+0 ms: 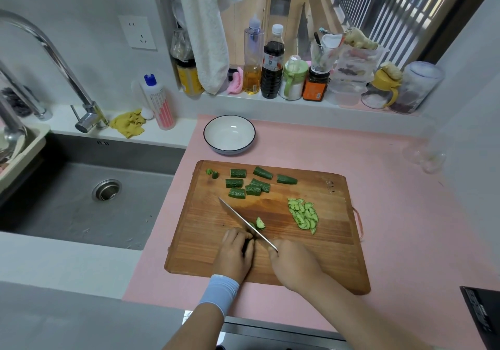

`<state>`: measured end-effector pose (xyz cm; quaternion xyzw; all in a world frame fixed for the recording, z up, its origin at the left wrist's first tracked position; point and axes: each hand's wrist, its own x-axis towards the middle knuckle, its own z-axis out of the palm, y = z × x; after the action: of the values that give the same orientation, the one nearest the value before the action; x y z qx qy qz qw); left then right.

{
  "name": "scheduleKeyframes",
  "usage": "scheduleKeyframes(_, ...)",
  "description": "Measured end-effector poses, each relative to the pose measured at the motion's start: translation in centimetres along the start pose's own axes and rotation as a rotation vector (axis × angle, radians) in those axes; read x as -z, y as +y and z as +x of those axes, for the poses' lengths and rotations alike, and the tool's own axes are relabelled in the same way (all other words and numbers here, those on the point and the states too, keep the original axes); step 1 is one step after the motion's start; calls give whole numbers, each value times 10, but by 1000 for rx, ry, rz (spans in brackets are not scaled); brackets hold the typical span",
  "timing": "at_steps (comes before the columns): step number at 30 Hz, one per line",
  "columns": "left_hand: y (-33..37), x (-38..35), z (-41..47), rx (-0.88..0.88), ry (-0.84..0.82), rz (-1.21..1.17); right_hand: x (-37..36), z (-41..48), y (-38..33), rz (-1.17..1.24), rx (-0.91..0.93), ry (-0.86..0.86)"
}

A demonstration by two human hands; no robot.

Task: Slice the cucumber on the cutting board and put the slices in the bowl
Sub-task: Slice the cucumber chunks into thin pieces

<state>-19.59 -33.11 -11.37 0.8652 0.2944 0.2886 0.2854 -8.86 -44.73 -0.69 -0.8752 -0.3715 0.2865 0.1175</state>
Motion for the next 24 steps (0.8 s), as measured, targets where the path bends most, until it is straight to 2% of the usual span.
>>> scheduleKeyframes(7, -2, -3, 0, 13, 25, -17, 10, -20, 0, -22, 75, 35)
scheduleKeyframes(24, -1, -2, 2, 27, 22, -32, 7, -16, 10, -19, 33, -18)
